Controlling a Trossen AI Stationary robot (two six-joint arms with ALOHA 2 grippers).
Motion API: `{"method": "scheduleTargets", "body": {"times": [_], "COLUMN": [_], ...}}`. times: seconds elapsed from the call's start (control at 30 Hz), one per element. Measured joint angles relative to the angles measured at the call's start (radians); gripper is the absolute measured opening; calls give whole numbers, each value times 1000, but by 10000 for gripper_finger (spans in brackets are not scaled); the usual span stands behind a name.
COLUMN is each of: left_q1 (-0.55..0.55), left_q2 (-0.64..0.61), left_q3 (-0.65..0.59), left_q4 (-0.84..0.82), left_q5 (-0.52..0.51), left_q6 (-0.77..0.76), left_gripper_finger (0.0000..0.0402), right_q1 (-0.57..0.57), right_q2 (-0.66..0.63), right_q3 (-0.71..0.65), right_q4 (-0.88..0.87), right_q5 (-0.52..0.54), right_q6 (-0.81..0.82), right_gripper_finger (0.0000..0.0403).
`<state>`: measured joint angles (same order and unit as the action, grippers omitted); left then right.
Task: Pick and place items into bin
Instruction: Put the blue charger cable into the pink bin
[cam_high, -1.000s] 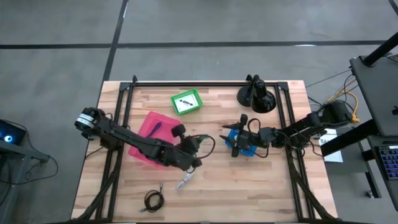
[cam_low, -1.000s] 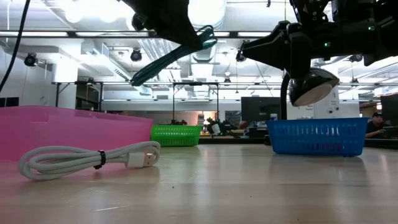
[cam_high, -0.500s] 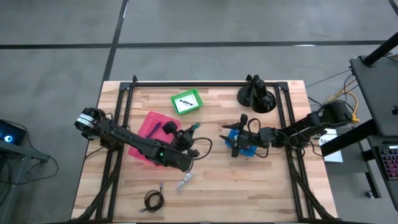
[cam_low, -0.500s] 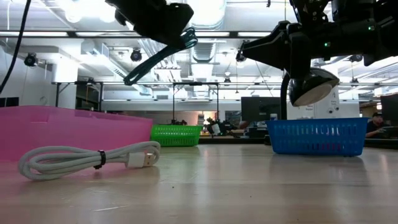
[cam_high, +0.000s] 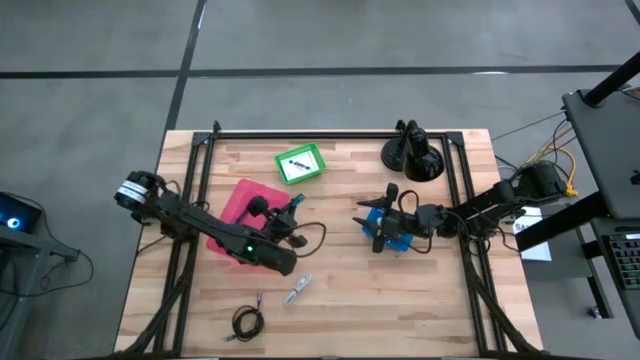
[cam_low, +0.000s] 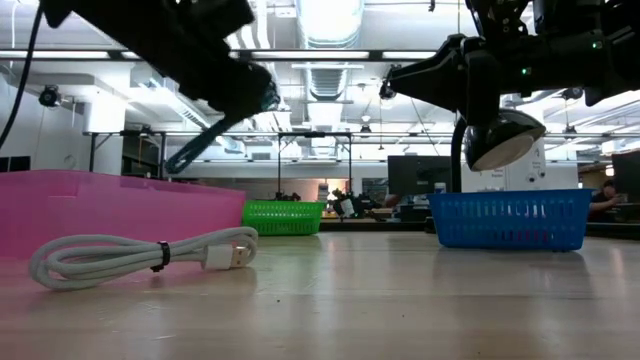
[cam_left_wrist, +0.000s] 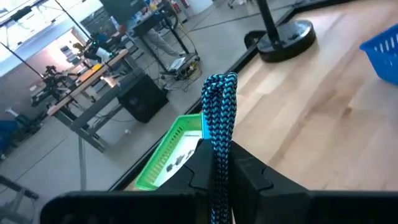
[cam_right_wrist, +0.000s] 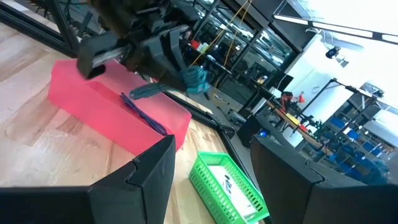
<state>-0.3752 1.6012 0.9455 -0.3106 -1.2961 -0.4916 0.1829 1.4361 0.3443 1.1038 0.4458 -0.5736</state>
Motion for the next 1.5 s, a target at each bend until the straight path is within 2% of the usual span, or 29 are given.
{"method": "scheduleTargets", "body": {"times": [0.13,0.27,0.53,0.7,0.8,0.97,1.07,1.27,1.5], "left_q1": [0,2,89,137,167,230,249,259,266], "left_q2": [-105,-240,-473,-537,-548,-517,-482,-427,-367], "left_q3": [-48,-127,-272,-313,-311,-309,-293,-268,-271], "left_q4": [-4,-5,-28,-83,-128,-170,-236,-441,-466], "left_q5": [7,27,265,301,343,499,554,561,602], "left_q6": [-3,-82,-225,-281,-333,-370,-412,-592,-655], "left_gripper_finger": [12,12,12,12,12,12,12,12,12], "right_q1": [0,0,0,0,-1,-1,-1,-1,-1], "right_q2": [0,0,0,0,0,0,0,0,0], "right_q3": [0,0,0,0,0,0,0,0,0], "right_q4": [0,-1,-10,-16,-20,-24,-25,-29,-31], "right_q5": [0,0,0,0,0,0,0,0,0], "right_q6": [21,23,24,24,23,22,21,21,21], "right_gripper_finger": [196,196,196,196,196,196,196,196,196]}}
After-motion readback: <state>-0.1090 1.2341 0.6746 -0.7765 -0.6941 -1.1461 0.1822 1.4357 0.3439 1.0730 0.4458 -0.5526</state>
